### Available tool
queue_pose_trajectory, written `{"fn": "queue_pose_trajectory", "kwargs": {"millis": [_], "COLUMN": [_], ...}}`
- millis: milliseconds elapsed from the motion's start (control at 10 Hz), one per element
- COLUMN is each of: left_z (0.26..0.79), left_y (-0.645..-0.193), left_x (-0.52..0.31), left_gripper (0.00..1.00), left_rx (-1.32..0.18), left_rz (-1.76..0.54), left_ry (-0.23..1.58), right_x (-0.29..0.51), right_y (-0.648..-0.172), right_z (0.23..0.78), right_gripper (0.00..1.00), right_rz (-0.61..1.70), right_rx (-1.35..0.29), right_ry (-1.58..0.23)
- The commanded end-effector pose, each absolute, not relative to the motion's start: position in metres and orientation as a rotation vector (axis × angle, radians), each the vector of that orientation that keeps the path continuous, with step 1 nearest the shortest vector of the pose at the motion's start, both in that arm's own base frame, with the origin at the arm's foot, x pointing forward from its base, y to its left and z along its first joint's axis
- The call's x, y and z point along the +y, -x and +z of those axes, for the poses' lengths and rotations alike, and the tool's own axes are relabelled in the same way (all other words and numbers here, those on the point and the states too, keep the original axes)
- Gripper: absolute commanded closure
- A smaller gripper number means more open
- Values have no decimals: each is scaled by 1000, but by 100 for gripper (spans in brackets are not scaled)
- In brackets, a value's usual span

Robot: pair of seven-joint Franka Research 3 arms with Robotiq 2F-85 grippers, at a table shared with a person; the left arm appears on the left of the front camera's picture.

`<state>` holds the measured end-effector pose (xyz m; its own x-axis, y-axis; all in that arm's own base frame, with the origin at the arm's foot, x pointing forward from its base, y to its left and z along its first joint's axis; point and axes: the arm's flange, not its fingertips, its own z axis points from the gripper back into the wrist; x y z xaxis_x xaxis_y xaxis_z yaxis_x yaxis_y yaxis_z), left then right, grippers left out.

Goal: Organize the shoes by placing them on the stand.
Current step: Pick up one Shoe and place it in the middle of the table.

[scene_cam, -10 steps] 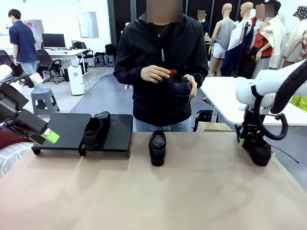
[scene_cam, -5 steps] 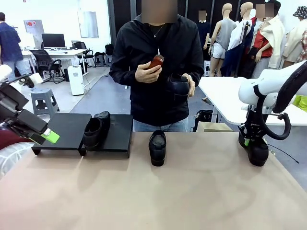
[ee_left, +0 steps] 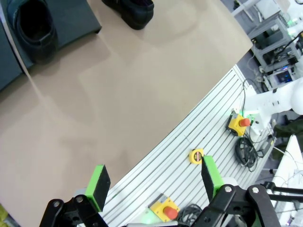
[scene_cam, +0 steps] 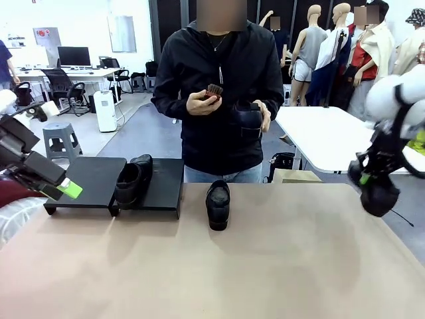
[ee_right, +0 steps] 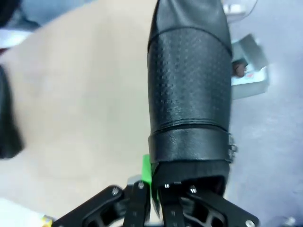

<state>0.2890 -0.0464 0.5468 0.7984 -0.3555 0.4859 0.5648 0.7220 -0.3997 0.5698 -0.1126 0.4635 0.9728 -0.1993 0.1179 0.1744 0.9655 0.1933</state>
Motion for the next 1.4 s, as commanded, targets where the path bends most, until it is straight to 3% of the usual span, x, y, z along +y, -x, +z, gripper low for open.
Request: {"fn": "queue_pose_trajectory", "kwargs": {"millis": [0,200,300,400,700,800,1000,1300], "left_z": [548,548,548,548,548,548,548,548], "left_y": [-290,-290,-290,-290,-290,-290,-290,-290], "left_x": [-46,-46,-46,-46,-46,-46,-46,-46], "left_gripper": [0,0,0,0,0,0,0,0], "left_rx": [-396,-396,-396,-396,-396,-396,-396,-396], "left_rz": [-529,-529,-529,-529,-529,-529,-529,-529], "left_ry": [588,588,588,588,588,588,588,588], "right_x": [-90,-77,-81,-81,-76,-30,35,-55], "right_y": [-479,-444,-457,-453,-440,-452,-449,-409], "right_z": [496,490,481,509,495,489,516,526], "right_gripper": [100,100,100,100,100,100,100,100], "right_rz": [-115,-75,-51,-116,-95,74,122,-104], "right_rx": [-203,-279,-227,-224,-209,-190,-231,-269], "right_ry": [-272,-312,-345,-276,-299,-406,-384,-385]}}
